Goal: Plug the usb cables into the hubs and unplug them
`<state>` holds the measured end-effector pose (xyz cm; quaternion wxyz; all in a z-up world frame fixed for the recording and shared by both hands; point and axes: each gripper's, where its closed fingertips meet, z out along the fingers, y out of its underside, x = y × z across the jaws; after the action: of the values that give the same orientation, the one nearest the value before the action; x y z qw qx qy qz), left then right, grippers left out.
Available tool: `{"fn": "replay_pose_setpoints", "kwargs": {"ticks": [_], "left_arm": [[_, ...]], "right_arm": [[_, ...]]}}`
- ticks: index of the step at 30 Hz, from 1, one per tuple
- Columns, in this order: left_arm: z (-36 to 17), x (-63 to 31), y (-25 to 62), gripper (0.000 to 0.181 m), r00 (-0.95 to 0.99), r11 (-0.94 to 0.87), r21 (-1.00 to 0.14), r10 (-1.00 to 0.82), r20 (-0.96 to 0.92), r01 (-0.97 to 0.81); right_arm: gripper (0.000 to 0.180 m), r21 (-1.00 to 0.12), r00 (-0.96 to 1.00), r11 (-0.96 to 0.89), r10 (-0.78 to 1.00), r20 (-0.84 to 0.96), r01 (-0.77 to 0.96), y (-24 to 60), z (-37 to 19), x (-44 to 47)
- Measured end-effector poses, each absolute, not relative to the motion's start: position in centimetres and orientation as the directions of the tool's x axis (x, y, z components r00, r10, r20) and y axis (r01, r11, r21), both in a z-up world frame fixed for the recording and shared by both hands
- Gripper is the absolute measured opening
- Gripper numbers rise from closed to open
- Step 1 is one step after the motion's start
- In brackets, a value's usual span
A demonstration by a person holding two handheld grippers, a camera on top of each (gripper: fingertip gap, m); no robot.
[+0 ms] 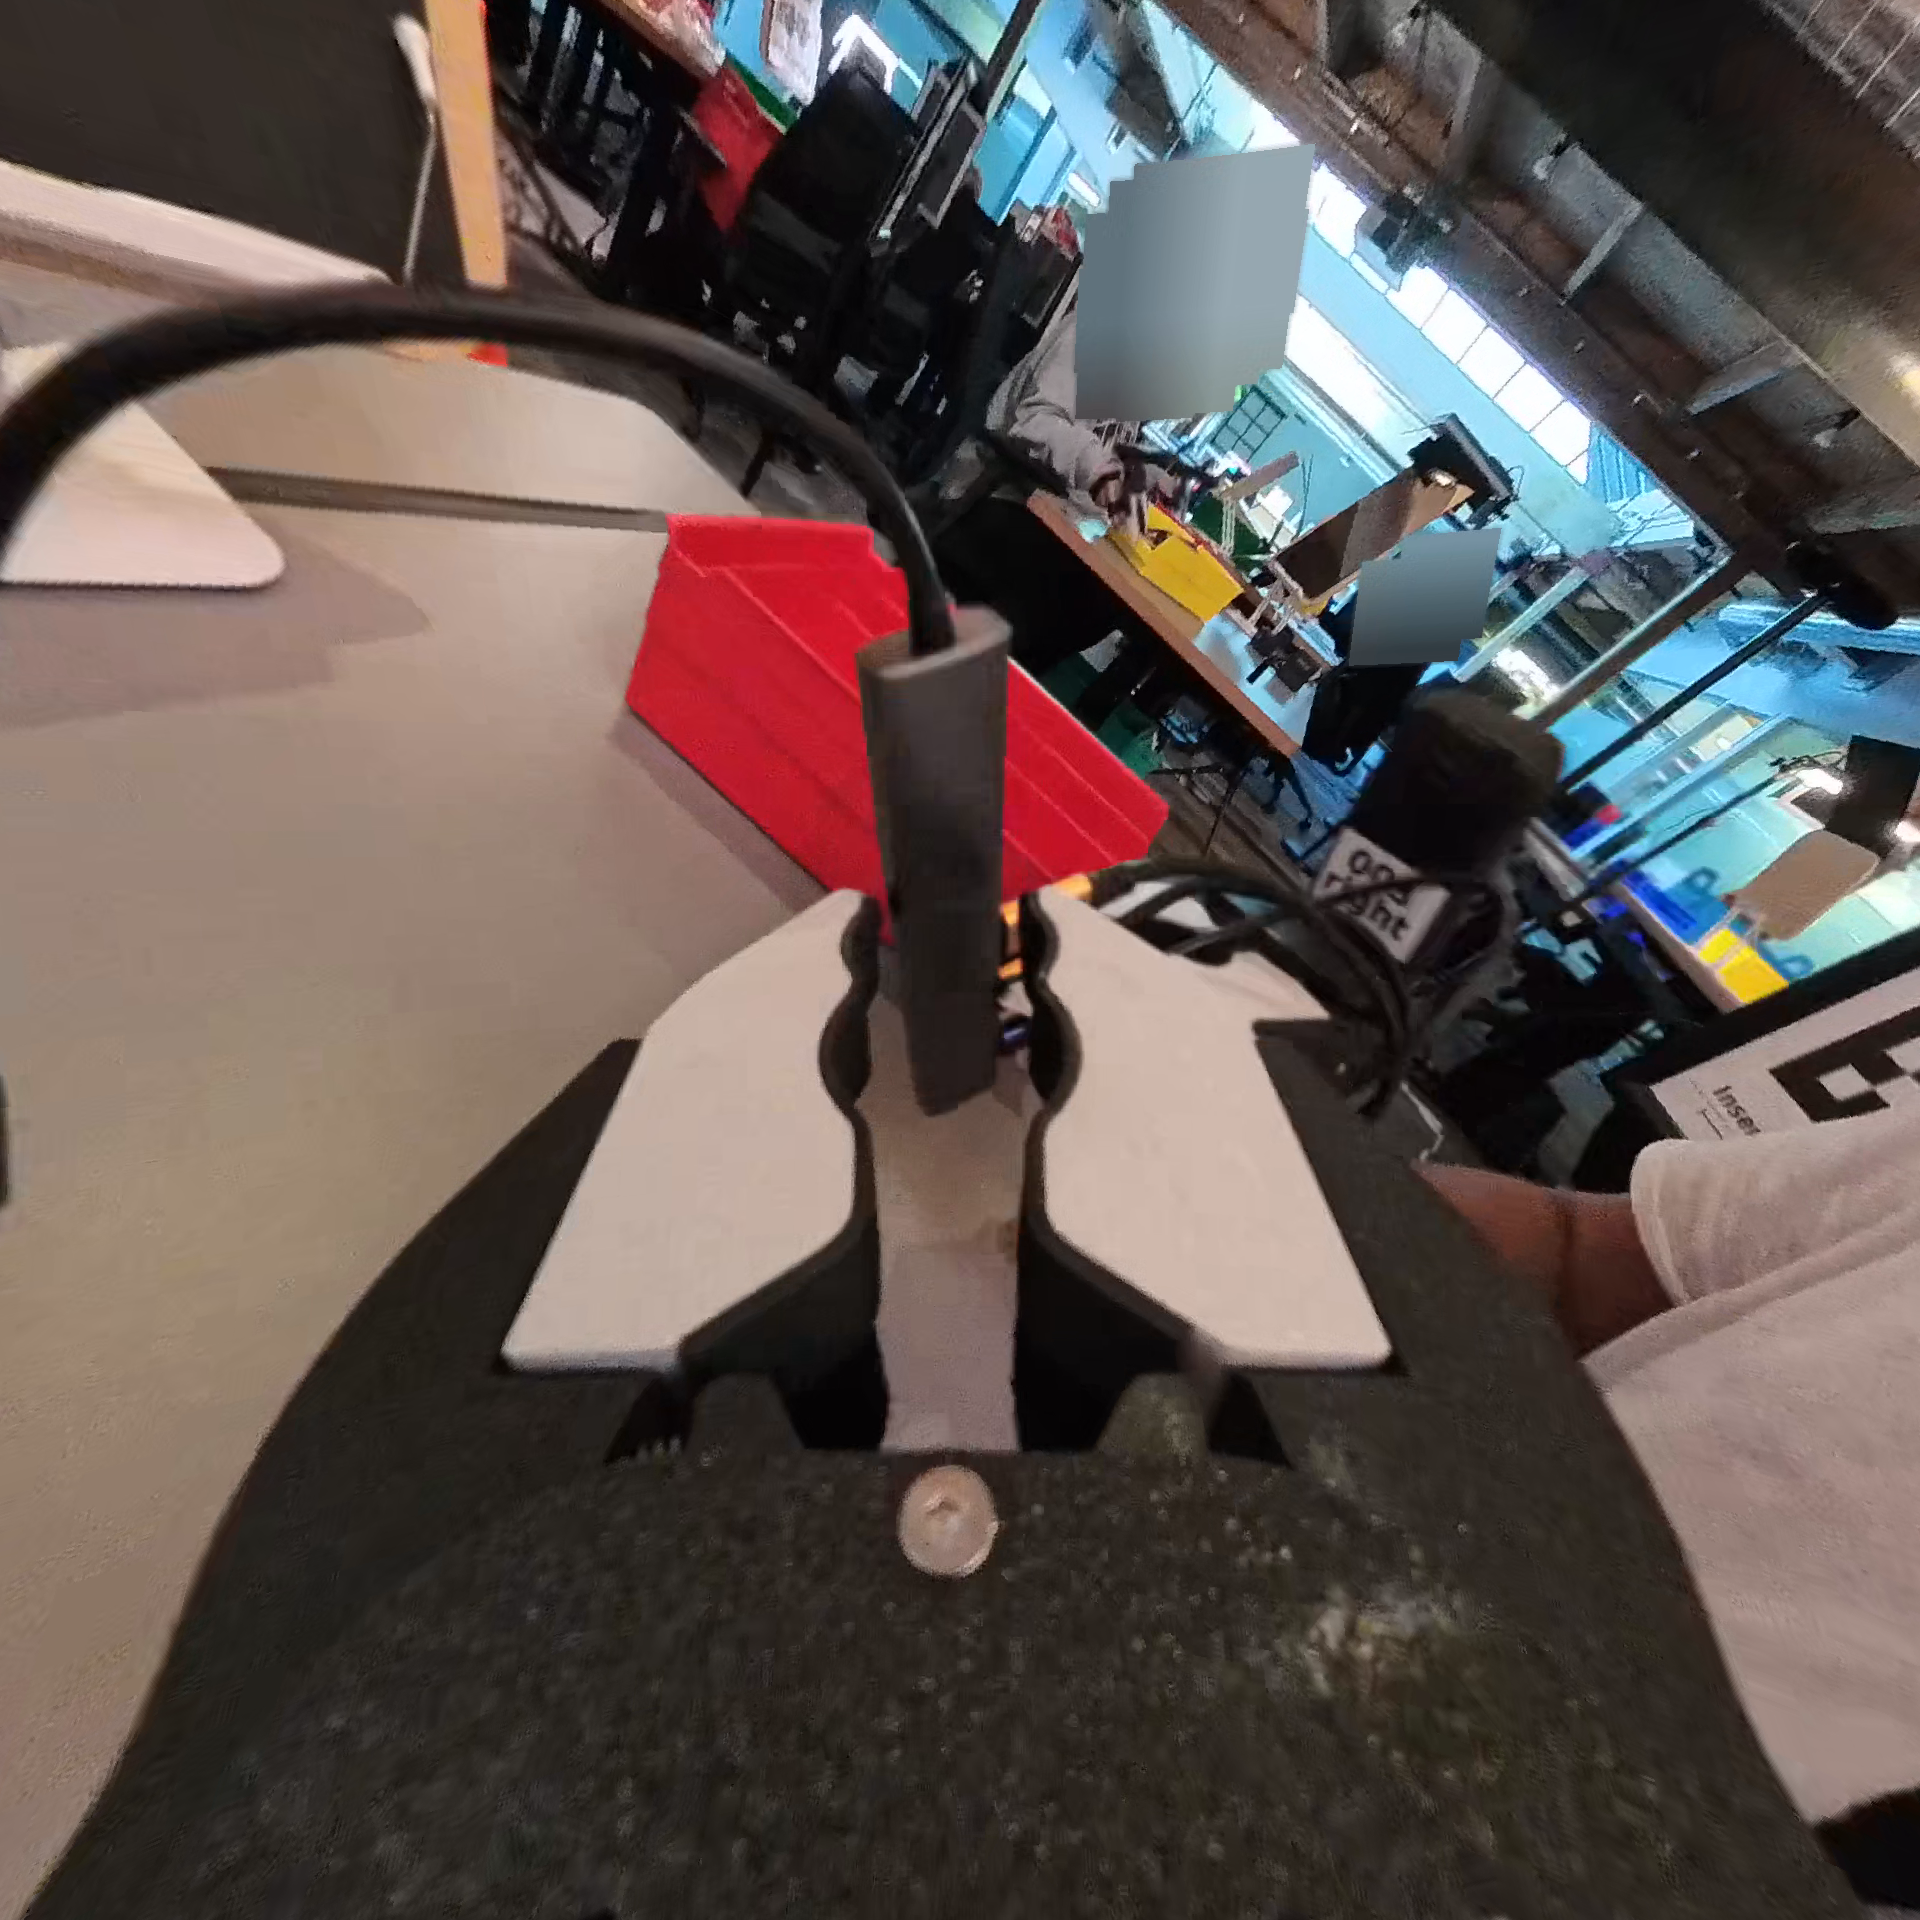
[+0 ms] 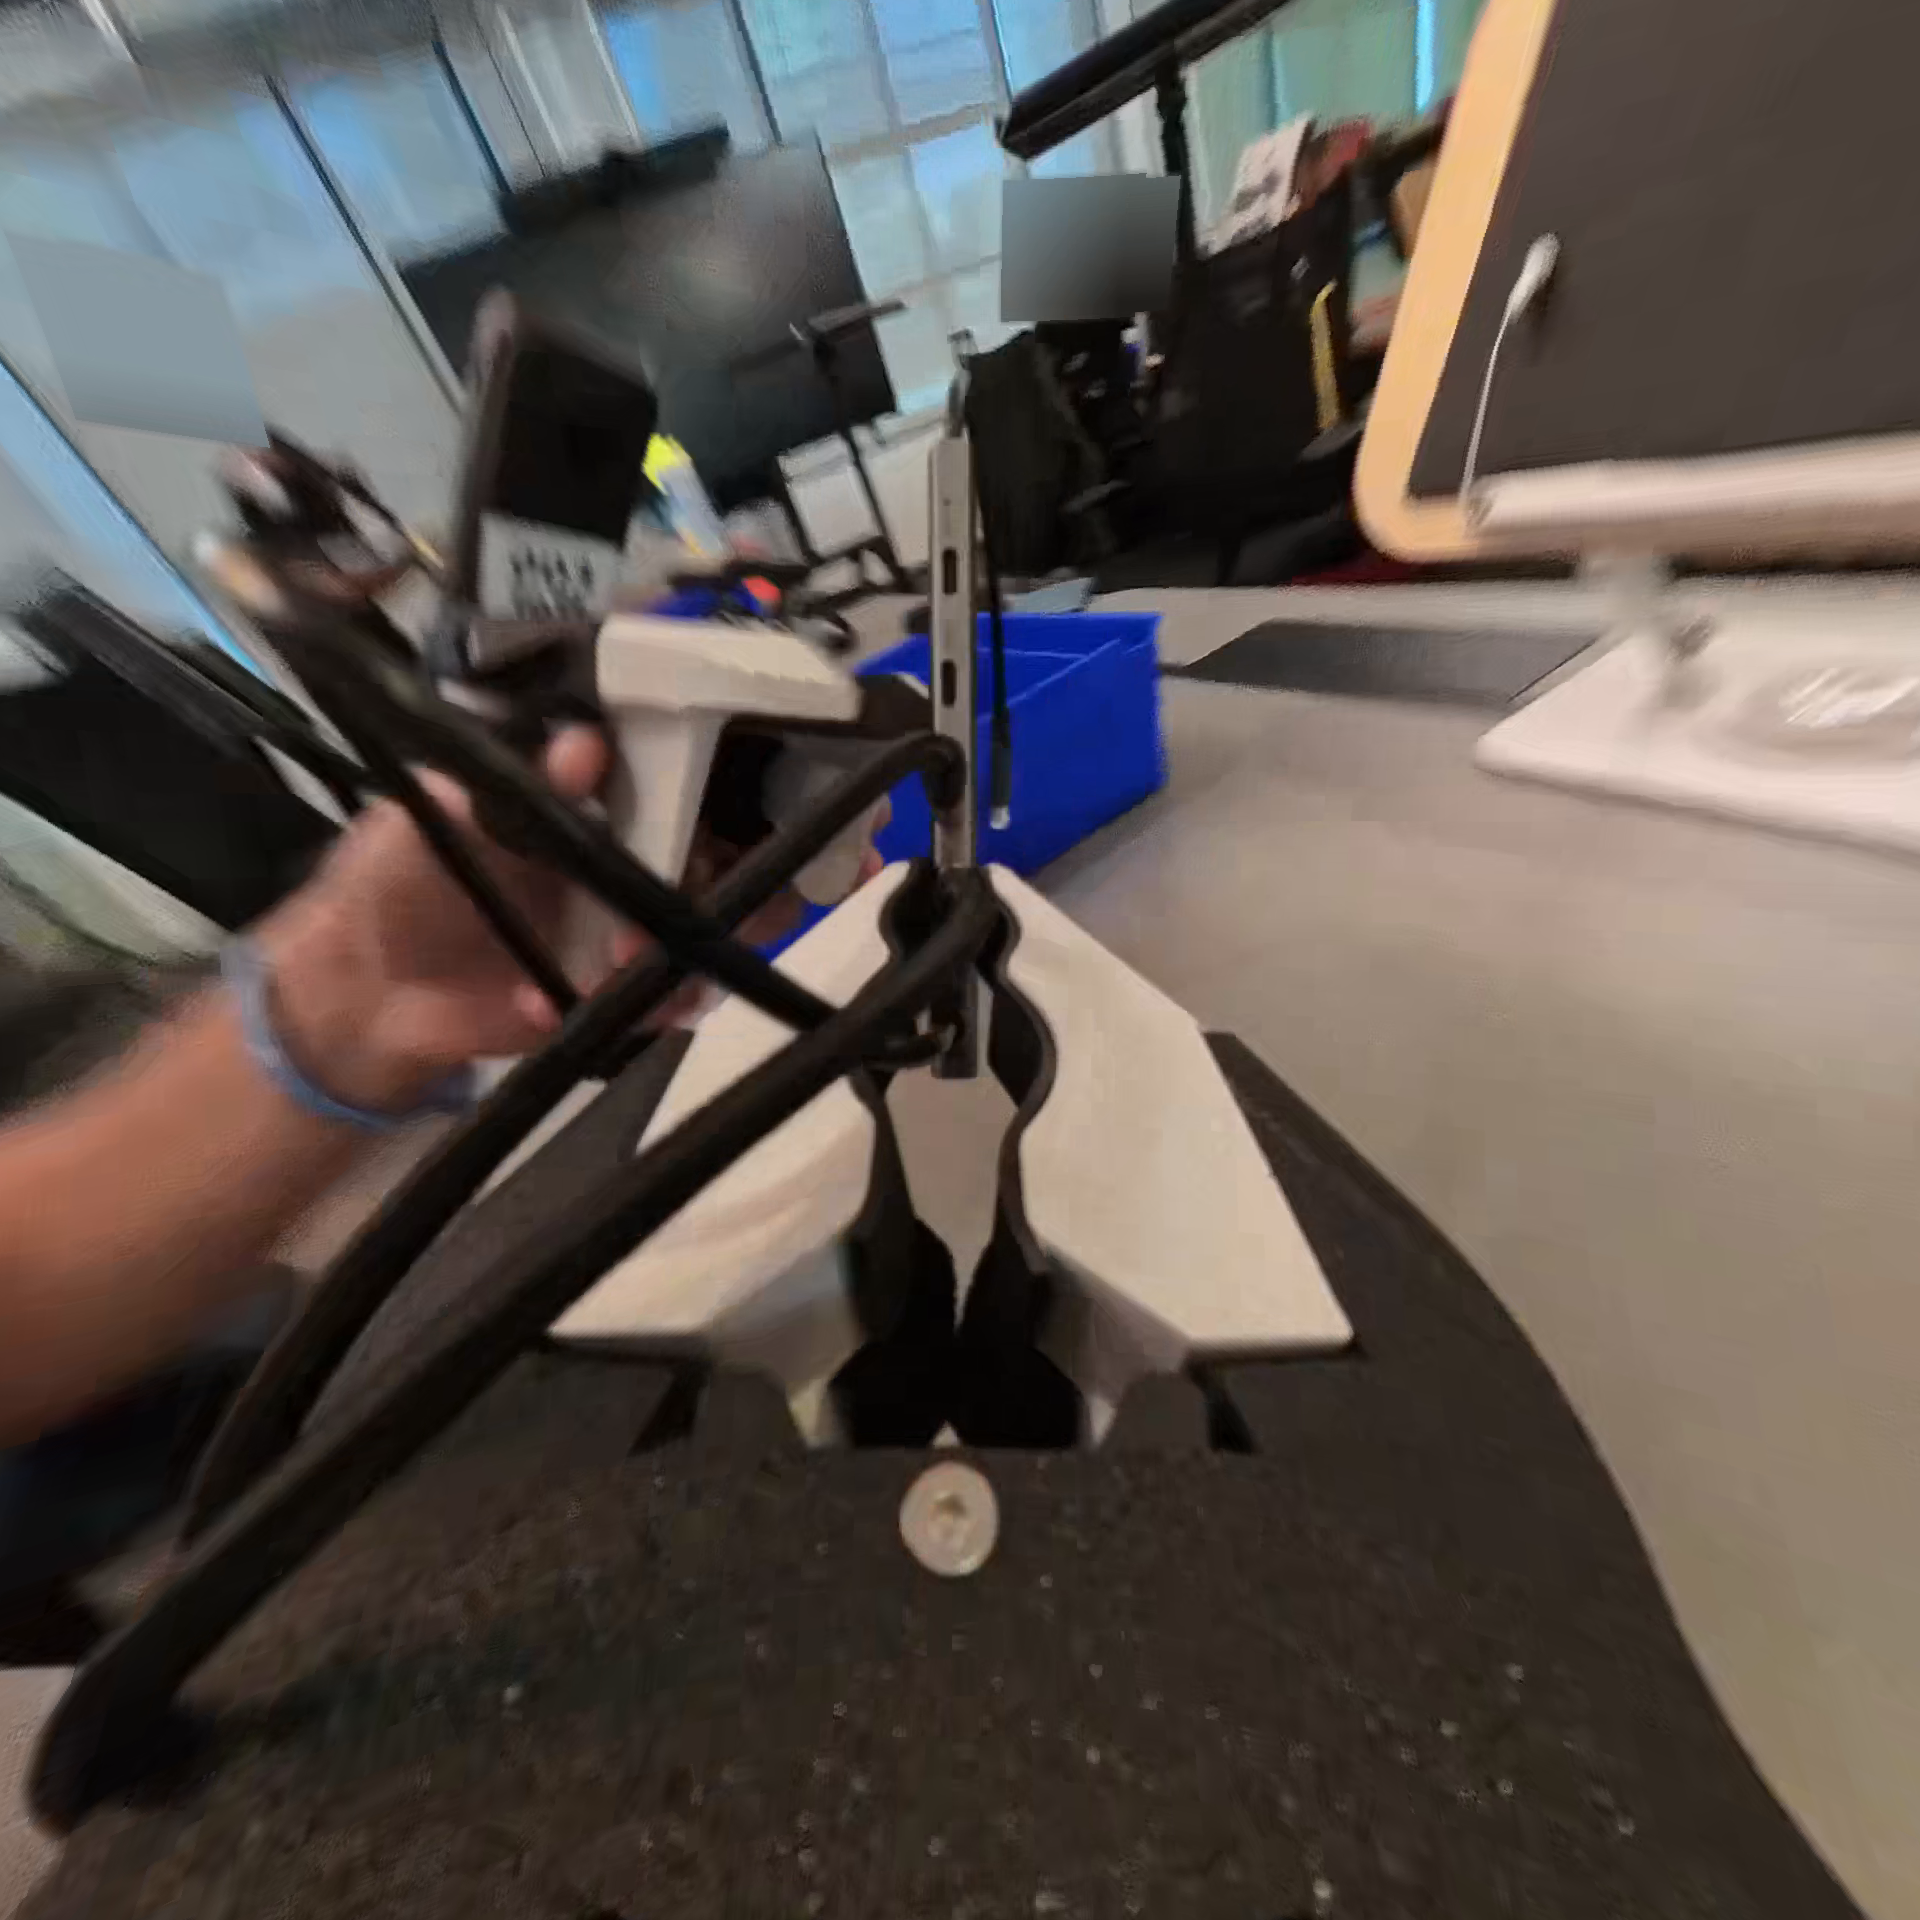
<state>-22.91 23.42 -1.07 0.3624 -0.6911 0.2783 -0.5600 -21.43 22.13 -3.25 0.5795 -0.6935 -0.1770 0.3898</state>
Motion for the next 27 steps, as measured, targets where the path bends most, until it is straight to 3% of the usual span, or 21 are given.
{"fn": "replay_pose_setpoints", "kwargs": {"ticks": [2,5,11,14,16,21,27], "left_arm": [[-1.3,-23.7,23.4,0.032,0.168,-0.579,-0.813,-0.796,0.581,0.067],[-1.6,-24.2,22.8,0.034,0.050,-0.626,-0.766,-0.769,0.638,0.144],[-4.1,-23.1,19.6,0.037,-0.044,-0.635,-0.770,-0.773,0.633,0.068],[-4.8,-22.5,18.8,0.023,-0.050,-0.634,-0.770,-0.773,0.632,0.069],[-5.4,-22.4,18.9,0.014,0.004,-0.602,-0.795,-0.797,0.604,0.076],[-8.0,-22.3,20.2,0.029,0.331,-0.348,-0.937,-0.890,0.315,-0.044],[-8.9,-21.7,20.6,0.030,0.508,-0.268,-0.961,-0.838,0.197,-0.069]], "right_arm": [[0.005,-0.810,0.446,-0.436,0.680,-0.583,-0.393,22.0,-3.4,-21.2],[0.006,-0.612,0.153,-0.638,0.623,-0.767,-0.467,21.1,-3.6,-21.9],[0.005,-0.525,0.005,-0.669,0.615,-0.788,-0.525,20.4,-3.2,-22.9],[0.006,-0.510,0.027,-0.660,0.597,-0.802,-0.552,20.7,-3.8,-23.4],[0.005,-0.467,0.034,-0.658,0.558,-0.829,-0.591,21.3,-4.3,-23.1],[0.005,-0.272,0.001,-0.645,0.388,-0.922,-0.714,23.1,-6.5,-21.5],[0.006,-0.241,0.008,-0.601,0.363,-0.932,-0.762,22.9,-7.2,-21.8]]}}
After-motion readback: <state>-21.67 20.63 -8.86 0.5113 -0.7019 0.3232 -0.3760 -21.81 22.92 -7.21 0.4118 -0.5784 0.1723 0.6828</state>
